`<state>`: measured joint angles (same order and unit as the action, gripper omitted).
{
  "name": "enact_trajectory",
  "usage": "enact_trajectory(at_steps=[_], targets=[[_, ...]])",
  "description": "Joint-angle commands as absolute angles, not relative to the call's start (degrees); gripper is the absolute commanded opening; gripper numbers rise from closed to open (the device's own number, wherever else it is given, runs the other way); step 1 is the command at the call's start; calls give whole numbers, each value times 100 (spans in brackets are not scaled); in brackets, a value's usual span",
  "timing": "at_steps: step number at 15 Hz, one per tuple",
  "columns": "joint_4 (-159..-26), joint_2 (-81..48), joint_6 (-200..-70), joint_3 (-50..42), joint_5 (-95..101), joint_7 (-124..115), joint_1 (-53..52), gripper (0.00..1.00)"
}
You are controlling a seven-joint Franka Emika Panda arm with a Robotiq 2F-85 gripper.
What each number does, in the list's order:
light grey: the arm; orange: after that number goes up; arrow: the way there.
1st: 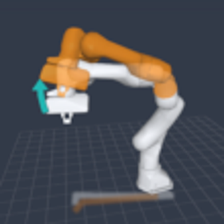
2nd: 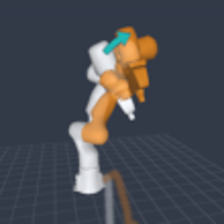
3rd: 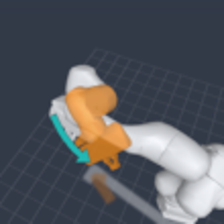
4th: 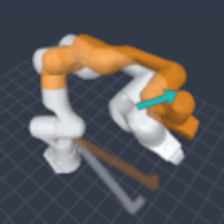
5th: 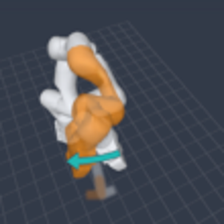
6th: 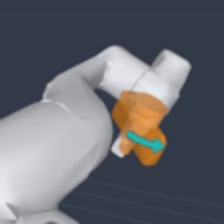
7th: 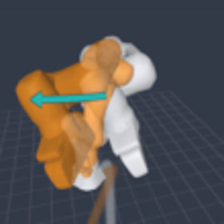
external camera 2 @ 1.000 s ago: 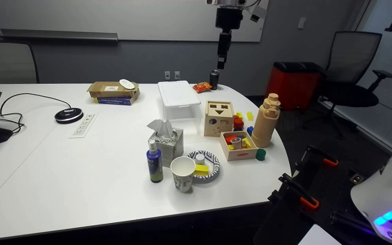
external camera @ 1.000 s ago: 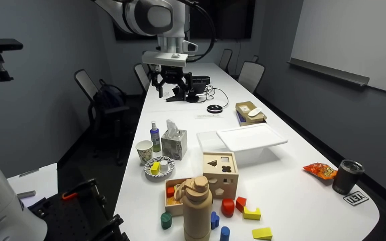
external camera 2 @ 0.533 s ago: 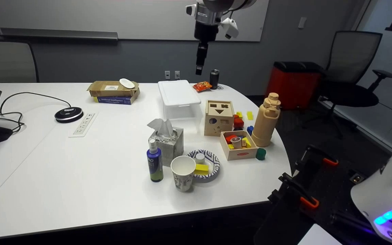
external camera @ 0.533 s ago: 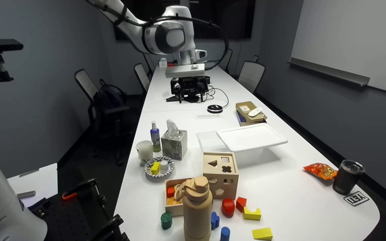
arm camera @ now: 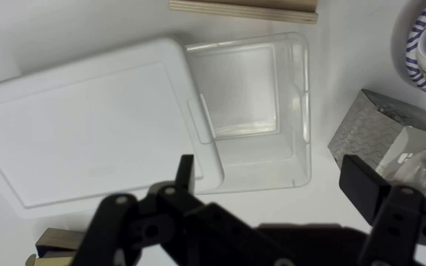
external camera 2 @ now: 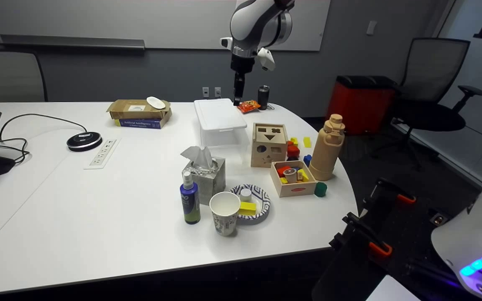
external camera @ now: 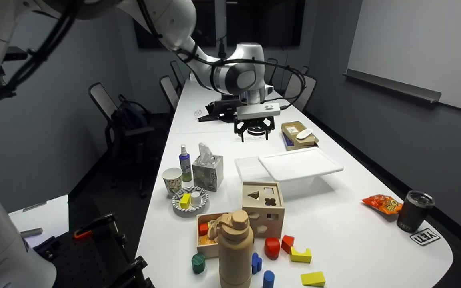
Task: Move the white container forward
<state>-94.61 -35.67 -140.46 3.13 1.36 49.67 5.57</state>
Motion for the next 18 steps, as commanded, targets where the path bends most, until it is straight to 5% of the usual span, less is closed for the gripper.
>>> enact_trajectory(at_steps=[1,18], targets=[[-8444,-4403,-13777,551,163,5375,782,100],[-6378,-6298,-12912,635,128,5471,883,100]])
